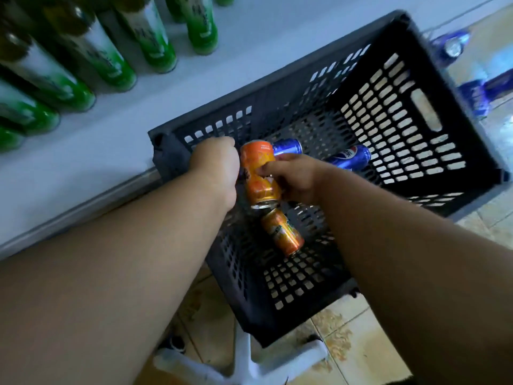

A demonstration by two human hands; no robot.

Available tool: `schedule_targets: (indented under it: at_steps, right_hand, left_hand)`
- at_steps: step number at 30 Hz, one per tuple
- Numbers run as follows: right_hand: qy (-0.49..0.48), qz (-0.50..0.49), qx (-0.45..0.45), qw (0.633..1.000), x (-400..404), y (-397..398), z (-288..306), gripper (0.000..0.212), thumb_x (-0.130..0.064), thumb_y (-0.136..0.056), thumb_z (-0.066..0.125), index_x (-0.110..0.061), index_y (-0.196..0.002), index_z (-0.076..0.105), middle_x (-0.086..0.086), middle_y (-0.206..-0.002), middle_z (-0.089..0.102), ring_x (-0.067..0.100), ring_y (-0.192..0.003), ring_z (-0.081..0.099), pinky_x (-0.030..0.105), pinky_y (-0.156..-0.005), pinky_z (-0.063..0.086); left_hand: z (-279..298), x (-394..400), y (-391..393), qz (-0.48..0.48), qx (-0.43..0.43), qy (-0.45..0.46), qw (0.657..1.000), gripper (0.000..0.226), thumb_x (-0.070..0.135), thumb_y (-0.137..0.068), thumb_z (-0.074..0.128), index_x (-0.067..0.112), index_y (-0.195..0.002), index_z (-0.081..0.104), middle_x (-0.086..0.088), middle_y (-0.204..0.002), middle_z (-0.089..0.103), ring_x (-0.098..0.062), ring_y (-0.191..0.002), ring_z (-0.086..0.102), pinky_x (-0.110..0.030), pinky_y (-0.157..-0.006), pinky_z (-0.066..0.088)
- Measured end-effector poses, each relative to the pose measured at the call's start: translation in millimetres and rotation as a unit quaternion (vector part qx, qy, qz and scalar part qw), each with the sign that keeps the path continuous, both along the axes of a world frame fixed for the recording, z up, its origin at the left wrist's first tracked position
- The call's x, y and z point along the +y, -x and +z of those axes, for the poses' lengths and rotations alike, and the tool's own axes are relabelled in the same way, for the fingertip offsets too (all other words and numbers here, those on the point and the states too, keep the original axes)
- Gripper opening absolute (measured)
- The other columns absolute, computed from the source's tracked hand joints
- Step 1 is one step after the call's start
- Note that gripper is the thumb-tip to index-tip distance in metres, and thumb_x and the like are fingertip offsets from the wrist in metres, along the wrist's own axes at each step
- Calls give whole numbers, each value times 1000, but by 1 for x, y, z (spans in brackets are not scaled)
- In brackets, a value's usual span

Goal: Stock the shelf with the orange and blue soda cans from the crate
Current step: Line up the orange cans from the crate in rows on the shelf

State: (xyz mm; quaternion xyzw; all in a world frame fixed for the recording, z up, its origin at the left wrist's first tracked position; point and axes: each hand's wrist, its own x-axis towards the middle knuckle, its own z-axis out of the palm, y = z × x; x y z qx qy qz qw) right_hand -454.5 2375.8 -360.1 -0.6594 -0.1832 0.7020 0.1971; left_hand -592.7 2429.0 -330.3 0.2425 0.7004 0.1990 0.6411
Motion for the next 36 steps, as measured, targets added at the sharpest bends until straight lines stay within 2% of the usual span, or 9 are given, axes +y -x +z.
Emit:
schedule_targets:
  at_steps: [3,5,10,16,20,23,26,30,36]
  right_hand:
    - [-27,-82,90,992,-8,-2,52,76,-30,-62,71,-4,-131,56,19,-117,64,35,-106,62,55,-104,45]
    - [-50,-100,137,984,-14,-5,87,59,-34,-71,58,-6,-123,59,15,-107,65,32,-96,61,49,-95,48]
    - [-136,-84,164,973,-29,-6,178,54,-41,-74,56,-11,-118,58,11,-89,68,25,-74,66,39,-65,57]
    - [-261,-117,37,958,-46,18,266,46,-50,-93,55,-11,-116,62,15,-92,70,25,-68,67,30,-51,53]
    - [-388,-205,-63,896,-46,37,306,33,-40,-90,67,-12,-106,59,15,-88,69,32,-70,67,31,-47,48]
    - [-452,-139,-169,865,-38,53,330,48,-45,-80,70,-18,-117,56,16,-91,71,27,-65,67,30,-47,47]
    - [-471,-85,-269,836,-25,69,356,40,-49,-87,67,-26,-117,54,8,-92,70,16,-63,64,25,-48,47]
    - [-475,-57,-364,800,-3,92,382,41,-63,-84,61,-31,-110,54,-4,-85,67,10,-66,63,26,-54,51]
    - [-469,-60,-405,783,40,134,406,61,-74,-79,57,-28,-118,49,-6,-97,65,12,-83,66,37,-71,59]
  left_hand:
    - [34,-12,0,-17,-30,-32,999,15,29,-95,56,18,-99,66,-4,-100,69,-20,-90,67,-33,-77,55]
    - [62,-20,-2,-46,-73,-59,995,22,37,-95,60,21,-108,65,-6,-108,71,-24,-95,70,-42,-82,58]
    - [155,-23,5,-114,-149,-135,973,34,51,-89,64,20,-104,66,-6,-85,73,-21,-71,73,-43,-67,61]
    - [239,-26,20,-142,-197,-199,949,22,38,-91,64,17,-96,62,-8,-77,70,-23,-64,68,-45,-70,60]
    - [271,-27,38,-70,-265,-225,935,18,35,-94,58,19,-100,64,-8,-81,69,-24,-76,67,-39,-66,60]
    - [276,-30,52,-7,-332,-175,927,30,43,-94,55,16,-101,65,-13,-83,70,-26,-78,68,-35,-59,59]
    - [281,-28,60,28,-396,-123,909,43,48,-95,49,10,-108,67,-16,-92,70,-27,-77,67,-32,-56,57]
    - [291,-19,68,115,-477,-100,866,48,41,-94,52,6,-124,63,-19,-109,71,-31,-90,66,-35,-69,56]
    - [313,1,85,218,-524,-143,811,37,38,-94,55,10,-114,67,-13,-100,76,-27,-95,72,-38,-84,54]
